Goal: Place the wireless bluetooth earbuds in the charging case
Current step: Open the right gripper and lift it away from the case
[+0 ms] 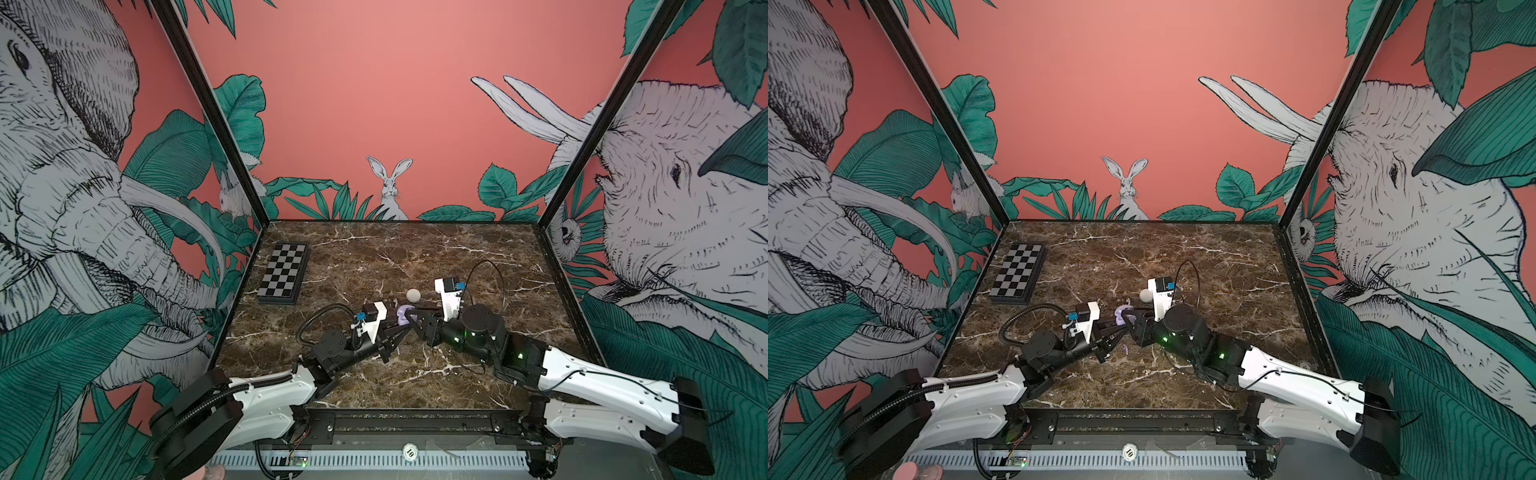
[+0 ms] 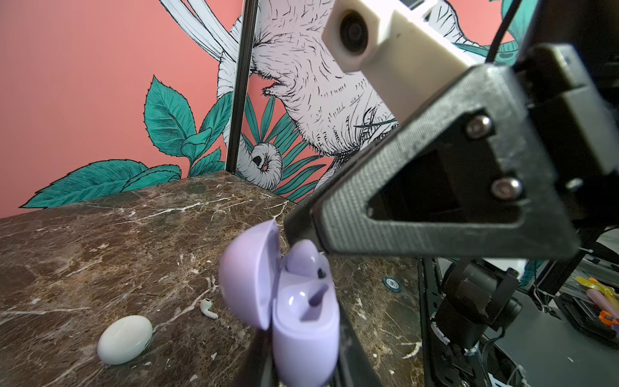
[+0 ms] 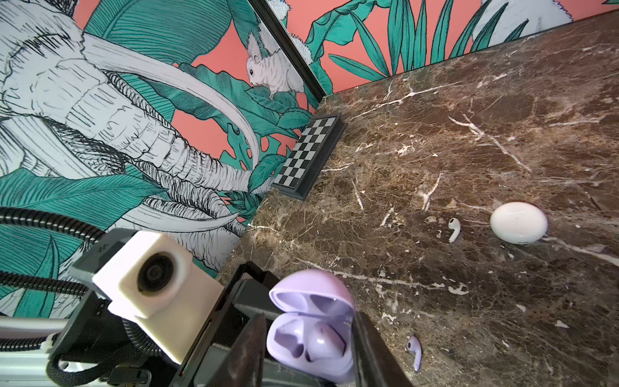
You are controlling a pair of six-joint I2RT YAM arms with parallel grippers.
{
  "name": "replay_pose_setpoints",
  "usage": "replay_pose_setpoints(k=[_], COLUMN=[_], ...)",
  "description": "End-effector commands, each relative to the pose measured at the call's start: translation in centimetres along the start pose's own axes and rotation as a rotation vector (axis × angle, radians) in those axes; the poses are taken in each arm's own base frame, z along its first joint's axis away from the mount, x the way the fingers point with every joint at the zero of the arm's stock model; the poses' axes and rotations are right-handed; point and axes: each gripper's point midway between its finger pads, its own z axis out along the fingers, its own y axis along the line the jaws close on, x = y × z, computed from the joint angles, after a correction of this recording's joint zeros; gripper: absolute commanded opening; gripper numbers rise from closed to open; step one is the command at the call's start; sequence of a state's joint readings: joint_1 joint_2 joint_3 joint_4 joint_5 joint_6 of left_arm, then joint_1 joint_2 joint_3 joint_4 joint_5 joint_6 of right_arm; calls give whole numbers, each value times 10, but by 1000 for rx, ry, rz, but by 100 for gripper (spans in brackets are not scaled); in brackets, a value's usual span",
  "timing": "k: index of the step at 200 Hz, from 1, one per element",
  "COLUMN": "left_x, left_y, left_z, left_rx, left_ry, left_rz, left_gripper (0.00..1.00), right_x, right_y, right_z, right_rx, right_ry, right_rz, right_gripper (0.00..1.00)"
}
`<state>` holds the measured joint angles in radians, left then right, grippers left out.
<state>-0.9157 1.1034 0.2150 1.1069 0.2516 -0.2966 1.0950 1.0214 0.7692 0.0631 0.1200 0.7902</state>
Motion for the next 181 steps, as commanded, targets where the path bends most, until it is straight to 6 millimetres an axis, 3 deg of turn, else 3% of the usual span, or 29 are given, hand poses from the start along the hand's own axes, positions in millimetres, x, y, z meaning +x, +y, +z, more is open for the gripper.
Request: replay_pose_setpoints(k=[1, 53, 84, 106, 159, 181], left_x=[-38, -38, -37, -40, -43, -45], left_y=[-13, -14, -16, -18, -30, -38], left_z=[6, 8, 10, 11, 7, 3], left_rx=[54, 59, 68, 73, 107, 135], left_ry=[-118, -111, -90, -70, 35, 95], left_rz=[20, 29, 63, 89, 175, 241], left_gripper=[0, 0, 0, 0, 0, 0], right_x=[-3, -17, -46, -66, -126, -141], right_y=[2, 4, 8, 8, -4, -9], right_z=[-5, -18, -44, -67, -147, -174], right_rx=[11, 31, 62, 102, 238, 275], right_ry=[2, -27, -91, -133, -330, -397], right_rz=[-23, -69, -124, -172, -229, -236], right_gripper=[44, 56, 84, 97, 98, 98])
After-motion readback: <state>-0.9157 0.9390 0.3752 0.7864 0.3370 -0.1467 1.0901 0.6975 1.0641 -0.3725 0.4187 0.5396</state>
